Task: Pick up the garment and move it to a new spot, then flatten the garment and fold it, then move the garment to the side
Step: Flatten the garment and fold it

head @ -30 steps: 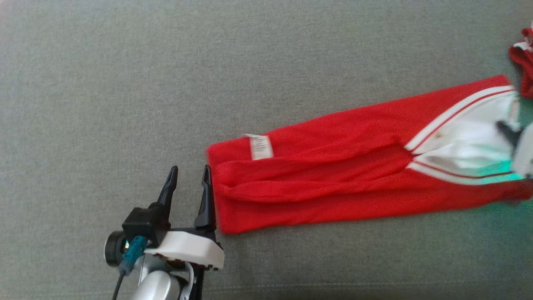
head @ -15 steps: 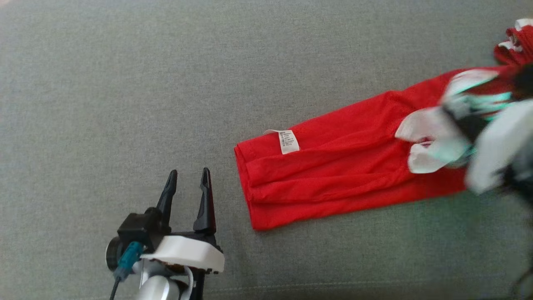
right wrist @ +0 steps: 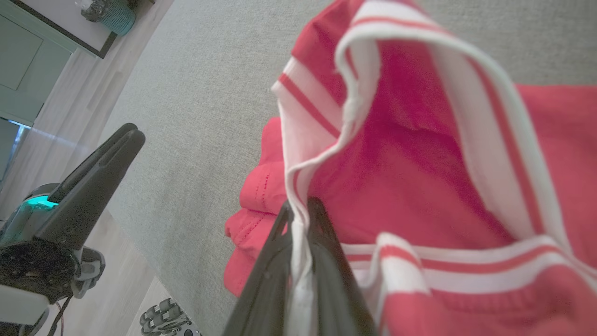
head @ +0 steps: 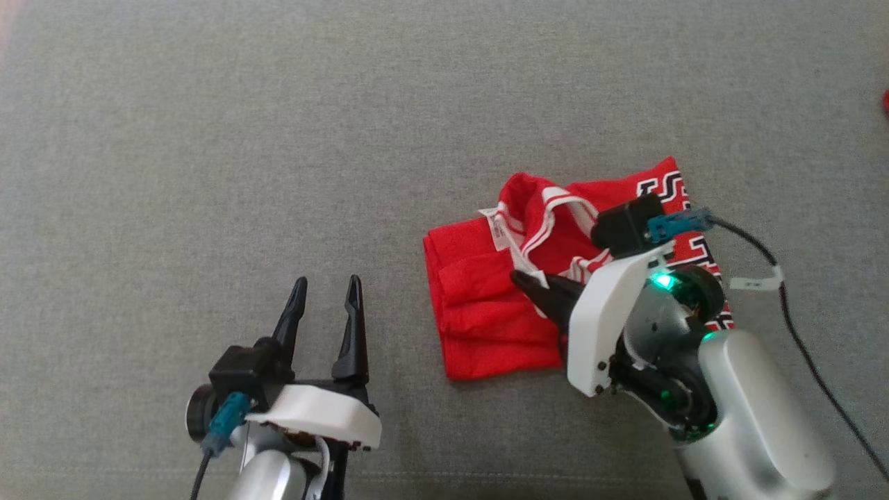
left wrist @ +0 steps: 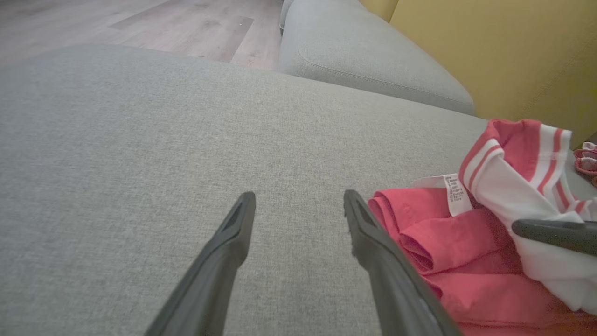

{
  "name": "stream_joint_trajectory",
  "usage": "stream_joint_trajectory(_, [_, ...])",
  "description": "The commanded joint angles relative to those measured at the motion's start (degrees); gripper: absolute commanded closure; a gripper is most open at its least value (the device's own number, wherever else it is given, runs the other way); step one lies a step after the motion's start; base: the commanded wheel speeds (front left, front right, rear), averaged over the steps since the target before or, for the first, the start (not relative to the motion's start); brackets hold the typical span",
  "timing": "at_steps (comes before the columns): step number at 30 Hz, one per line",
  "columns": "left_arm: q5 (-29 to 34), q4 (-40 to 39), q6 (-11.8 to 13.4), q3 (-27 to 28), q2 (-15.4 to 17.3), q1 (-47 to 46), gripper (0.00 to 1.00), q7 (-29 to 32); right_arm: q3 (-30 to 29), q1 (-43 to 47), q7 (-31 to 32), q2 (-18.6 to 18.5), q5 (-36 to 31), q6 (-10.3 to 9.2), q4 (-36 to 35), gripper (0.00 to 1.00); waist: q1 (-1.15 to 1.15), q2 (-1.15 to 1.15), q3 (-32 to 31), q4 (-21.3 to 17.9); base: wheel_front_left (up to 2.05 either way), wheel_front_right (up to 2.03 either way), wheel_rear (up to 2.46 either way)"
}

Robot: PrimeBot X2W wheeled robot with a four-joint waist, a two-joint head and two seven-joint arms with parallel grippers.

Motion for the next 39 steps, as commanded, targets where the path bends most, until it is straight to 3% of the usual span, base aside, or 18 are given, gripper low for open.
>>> stream_joint_trajectory(1, [0.37, -1.32, 0.19, 1.57, -0.34, -0.48, 0.00, -0.70, 1.72, -0.19, -1.65, 1.42, -0.12, 0.39, -0.94, 1.00, 0.00, 0.00, -0.42, 0.60, 0.00, 0.00, 0.00])
stream_joint_trajectory(14, [0.68, 0.60, 0.07, 0.67, -0.43, 0.27, 0.00, -0.70, 5.64, -3.87, -9.86, 1.87, 5.61, 0.39, 6.51, 1.00, 0.00, 0.00, -2.73, 0.92, 0.00, 0.00, 0.00])
stream_joint_trajectory(15, [0.63, 0.74, 0.11, 0.69, -0.43, 0.42, 0.00, -0.70, 6.16, -3.88, -10.02, 1.87, 6.31, 0.39, 6.96, 0.63, 0.00, 0.00, -2.98, 0.84, 0.00, 0.00, 0.00])
stream_joint_trajectory(16, [0.58, 0.86, 0.18, 0.78, -0.43, 0.60, 0.00, -0.70, 6.71, -3.79, -10.21, 1.87, 7.48, 0.39, 7.16, 0.00, 0.00, 0.00, -3.28, 0.68, 0.00, 0.00, 0.00])
stream_joint_trajectory(22, [0.59, 1.37, 0.51, 1.93, -0.43, 2.14, 0.00, -0.70, 6.11, -2.09, -13.75, 1.88, 12.76, 0.39, 4.87, 0.00, 0.00, 0.00, -5.96, -1.08, 0.00, 0.00, 0.00])
stream_joint_trajectory(26, [0.96, 1.05, 0.60, 2.99, -0.32, 3.07, 0.00, -0.70, 1.63, 0.33, -16.57, 1.88, 13.71, 0.39, 0.28, 0.00, 0.00, 0.00, -8.56, -2.62, 0.00, 0.00, 0.00])
stream_joint_trajectory(33, [1.33, 0.64, 0.55, 4.39, -0.22, 5.31, 0.00, -0.70, -11.30, 6.12, -20.16, 1.40, 5.78, 0.39, -6.94, 0.00, 0.00, 0.00, -12.70, -4.57, 0.00, 0.00, 0.00])
stream_joint_trajectory(39, [1.71, 0.26, 0.15, 4.80, -0.26, 6.94, 0.00, -0.70, -16.40, 11.90, -29.91, -4.58, -5.76, 0.39, -5.78, 0.00, 0.00, 0.00, -15.19, -4.70, 0.00, 0.00, 0.00])
